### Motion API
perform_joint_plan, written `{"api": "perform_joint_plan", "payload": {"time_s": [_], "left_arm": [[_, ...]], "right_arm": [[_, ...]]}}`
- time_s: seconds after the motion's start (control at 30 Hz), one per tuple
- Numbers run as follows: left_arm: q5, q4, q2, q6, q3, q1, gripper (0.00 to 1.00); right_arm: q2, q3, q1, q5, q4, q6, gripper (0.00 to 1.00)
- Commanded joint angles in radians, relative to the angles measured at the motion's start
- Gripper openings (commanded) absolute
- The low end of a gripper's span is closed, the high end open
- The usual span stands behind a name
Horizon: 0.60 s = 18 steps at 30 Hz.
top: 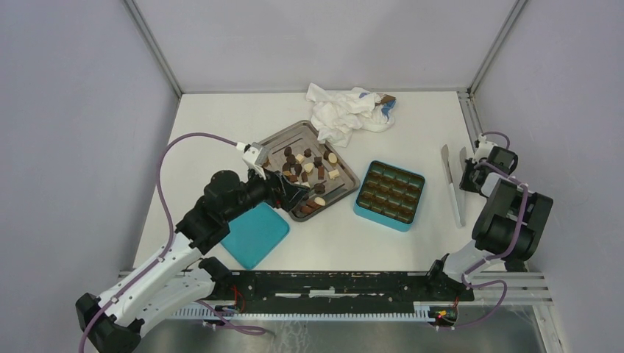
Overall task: Pack the chocolate
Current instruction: Pick up the clamp from the center of the board.
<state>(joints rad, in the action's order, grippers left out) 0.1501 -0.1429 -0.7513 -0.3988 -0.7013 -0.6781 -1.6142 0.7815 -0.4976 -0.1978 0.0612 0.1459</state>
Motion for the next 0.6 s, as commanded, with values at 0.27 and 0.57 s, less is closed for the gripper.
{"api": "perform_joint_plan", "payload": {"time_s": [0.27, 0.57], "left_arm": [[0.238, 0.543, 0.045, -0.239, 0.168, -0.057, 0.94], [0.216, 0.78, -0.008, -0.114, 0.202, -0.143, 1.0]], "right_arm": [[0.336, -0.051, -0.076, -0.354, -0.054, -0.045, 0.0], [0.464, -0.064, 0.01, -0.939, -0.157, -0.169, 0.0]]}}
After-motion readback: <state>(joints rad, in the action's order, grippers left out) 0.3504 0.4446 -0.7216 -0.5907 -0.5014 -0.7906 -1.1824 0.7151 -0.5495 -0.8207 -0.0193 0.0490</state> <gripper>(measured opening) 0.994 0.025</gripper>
